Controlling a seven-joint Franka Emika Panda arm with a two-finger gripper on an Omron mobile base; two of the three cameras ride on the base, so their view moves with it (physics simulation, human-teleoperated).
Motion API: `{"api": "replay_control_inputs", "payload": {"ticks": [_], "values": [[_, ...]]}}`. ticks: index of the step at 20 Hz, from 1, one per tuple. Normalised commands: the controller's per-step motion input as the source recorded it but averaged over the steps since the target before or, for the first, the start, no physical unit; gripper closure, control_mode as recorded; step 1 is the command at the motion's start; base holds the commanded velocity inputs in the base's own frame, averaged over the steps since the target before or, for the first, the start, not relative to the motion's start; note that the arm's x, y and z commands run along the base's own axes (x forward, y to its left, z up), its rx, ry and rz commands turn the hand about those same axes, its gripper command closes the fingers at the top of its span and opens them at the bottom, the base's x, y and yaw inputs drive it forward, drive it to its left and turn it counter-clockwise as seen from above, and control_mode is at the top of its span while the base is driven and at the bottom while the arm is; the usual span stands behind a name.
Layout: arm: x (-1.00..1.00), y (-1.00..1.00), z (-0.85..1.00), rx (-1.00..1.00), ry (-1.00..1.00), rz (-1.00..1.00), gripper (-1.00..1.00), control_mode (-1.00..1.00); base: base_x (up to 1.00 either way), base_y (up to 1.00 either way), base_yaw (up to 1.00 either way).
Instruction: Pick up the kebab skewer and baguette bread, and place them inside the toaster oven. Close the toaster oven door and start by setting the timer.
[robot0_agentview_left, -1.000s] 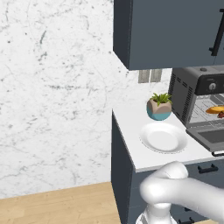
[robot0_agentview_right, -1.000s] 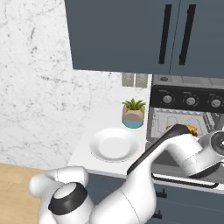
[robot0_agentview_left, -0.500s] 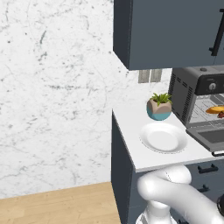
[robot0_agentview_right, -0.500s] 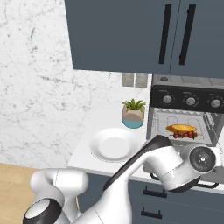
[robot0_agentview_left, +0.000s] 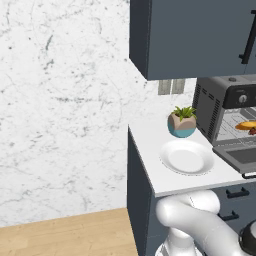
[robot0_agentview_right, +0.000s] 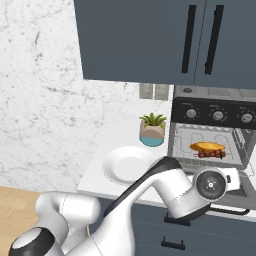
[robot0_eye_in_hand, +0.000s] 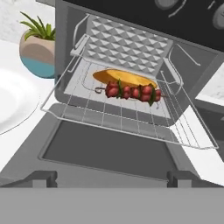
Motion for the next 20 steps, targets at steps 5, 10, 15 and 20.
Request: {"api": "replay_control_inputs", "payload": {"ticks": [5,10,15,20], "values": [[0.04,-0.04,0.01,0.04,0.0,-0.01,-1.0,-1.0,0.0,0.0,0.0],[0.05,-0.05,0.0,0.12,0.0,-0.04,-1.0,-1.0,0.0,0.0,0.0],[0.0,-0.27,0.0,0.15,0.0,-0.04,-1.0,-1.0,0.0,0.0,0.0],[0.0,-0.26,0.0,0.07,0.0,0.0,-1.0,-1.0,0.0,0.0,0.0]]}}
